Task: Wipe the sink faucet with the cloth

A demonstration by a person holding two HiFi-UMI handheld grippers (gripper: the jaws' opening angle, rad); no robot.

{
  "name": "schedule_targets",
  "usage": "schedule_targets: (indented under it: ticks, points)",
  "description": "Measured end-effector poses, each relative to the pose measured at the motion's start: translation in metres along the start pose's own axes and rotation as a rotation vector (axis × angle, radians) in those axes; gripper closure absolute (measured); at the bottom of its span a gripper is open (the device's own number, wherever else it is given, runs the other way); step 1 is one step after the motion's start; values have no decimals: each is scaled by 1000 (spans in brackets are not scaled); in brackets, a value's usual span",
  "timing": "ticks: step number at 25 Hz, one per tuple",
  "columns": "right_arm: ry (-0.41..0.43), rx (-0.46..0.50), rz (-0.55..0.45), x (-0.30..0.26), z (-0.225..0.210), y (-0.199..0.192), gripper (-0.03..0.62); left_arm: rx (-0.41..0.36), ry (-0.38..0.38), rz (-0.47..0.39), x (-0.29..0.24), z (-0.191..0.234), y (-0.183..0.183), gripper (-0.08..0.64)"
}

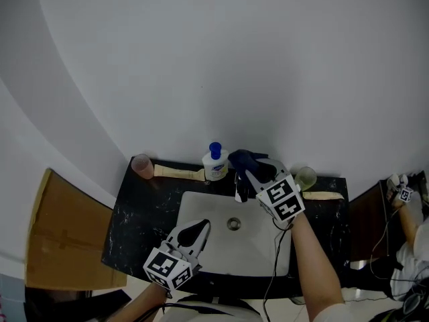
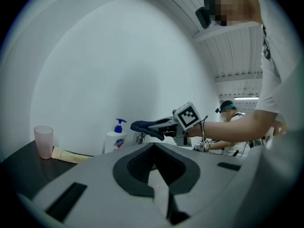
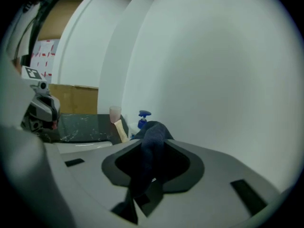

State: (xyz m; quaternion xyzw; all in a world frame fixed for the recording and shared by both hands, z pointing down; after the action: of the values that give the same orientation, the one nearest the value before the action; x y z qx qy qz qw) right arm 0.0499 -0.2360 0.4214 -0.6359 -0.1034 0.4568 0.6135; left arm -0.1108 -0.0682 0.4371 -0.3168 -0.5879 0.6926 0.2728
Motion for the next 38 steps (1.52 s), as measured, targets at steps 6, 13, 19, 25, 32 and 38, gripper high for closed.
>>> schedule_targets:
  ticks: [6,13,19,25,32,38]
  points:
    - [27,15,21,9,15,0,474,3,-40,7,-10,-9,6,558]
    - [-36,-21,19,-23,-25,5,474,4,-51,3,-13,-7,0,558]
    - [-89,-68,20,-48,-60,10,474,8,7,13,1,9,-3,558]
    - [-82,-31,-25,-26,-35,8,476,8,17,16,7,11,-4,558]
    - [-19,-32,-86,23,25,-6,474,9,-19,9,0,2,-7,558]
    - [84,41,-79,47,73,-30,474,5,-26,11,4,0,-7,558]
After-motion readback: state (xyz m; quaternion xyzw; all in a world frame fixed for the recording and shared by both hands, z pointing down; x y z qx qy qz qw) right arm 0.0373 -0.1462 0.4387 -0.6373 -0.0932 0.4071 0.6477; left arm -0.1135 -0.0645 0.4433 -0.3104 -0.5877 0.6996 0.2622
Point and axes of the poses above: the fingertips, and each gripper's own axes: x backward along the fingers, z to its left, y out of its top, the point moved 5 cm from there along x, backward along the fingers, and after that the axes turned 7 degrees about -x, right-handed, at the moved point
